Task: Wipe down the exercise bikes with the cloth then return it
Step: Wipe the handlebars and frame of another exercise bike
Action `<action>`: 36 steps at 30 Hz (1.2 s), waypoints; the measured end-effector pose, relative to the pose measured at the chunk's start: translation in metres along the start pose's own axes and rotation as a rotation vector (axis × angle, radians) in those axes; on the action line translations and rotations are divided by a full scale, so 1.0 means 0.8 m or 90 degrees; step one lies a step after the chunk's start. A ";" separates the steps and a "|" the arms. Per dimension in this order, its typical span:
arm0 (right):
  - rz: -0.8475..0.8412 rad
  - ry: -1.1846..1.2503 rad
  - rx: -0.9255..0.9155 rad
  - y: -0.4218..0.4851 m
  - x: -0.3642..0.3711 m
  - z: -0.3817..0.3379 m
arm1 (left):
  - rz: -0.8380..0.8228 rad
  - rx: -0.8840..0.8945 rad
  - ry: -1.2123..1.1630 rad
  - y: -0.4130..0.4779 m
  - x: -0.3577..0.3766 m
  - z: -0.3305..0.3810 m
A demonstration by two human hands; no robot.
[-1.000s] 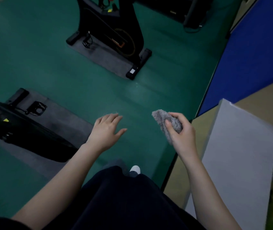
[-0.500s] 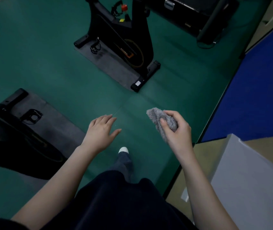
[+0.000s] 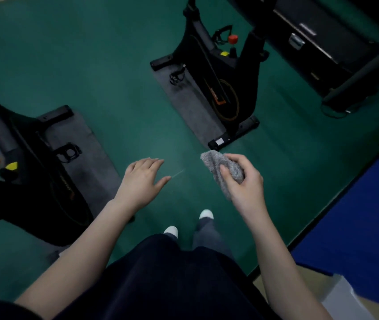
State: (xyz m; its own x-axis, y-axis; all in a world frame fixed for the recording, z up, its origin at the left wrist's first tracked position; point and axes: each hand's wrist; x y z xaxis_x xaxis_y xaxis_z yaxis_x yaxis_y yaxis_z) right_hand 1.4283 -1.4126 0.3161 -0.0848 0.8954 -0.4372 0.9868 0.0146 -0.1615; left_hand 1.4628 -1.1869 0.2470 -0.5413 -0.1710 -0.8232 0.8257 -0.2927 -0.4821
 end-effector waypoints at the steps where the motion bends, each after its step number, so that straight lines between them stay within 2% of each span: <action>1: -0.025 -0.001 -0.010 0.015 0.002 -0.004 | 0.004 -0.019 -0.011 0.003 -0.003 -0.004; 7: -0.147 -0.005 -0.077 0.101 0.002 -0.017 | 0.027 -0.126 -0.054 0.029 -0.021 -0.016; 13: -0.235 -0.020 -0.146 0.215 -0.040 -0.020 | 0.067 -0.217 -0.113 0.090 -0.056 0.015; 21: -0.320 -0.033 -0.162 0.332 -0.086 -0.013 | 0.101 -0.296 -0.177 0.160 -0.091 0.061; 29: -0.415 -0.043 -0.184 0.403 -0.062 -0.025 | 0.113 -0.409 -0.214 0.165 -0.104 0.042; 36: -0.452 -0.057 -0.222 0.469 -0.014 -0.059 | 0.142 -0.439 -0.249 0.198 -0.131 -0.012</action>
State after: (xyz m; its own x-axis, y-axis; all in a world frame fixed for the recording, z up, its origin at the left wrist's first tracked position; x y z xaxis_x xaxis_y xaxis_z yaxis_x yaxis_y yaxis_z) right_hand 1.8059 -1.3960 0.3020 -0.7057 0.5812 -0.4051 0.6781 0.7198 -0.1485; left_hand 1.6518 -1.2062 0.2542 -0.2638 -0.5101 -0.8187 0.7631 0.4087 -0.5006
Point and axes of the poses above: each hand's wrist, its own y-axis towards the middle knuckle, its own x-axis out of the palm, z = x × y, and after that the axes turned 15 degrees about -z, right-handed
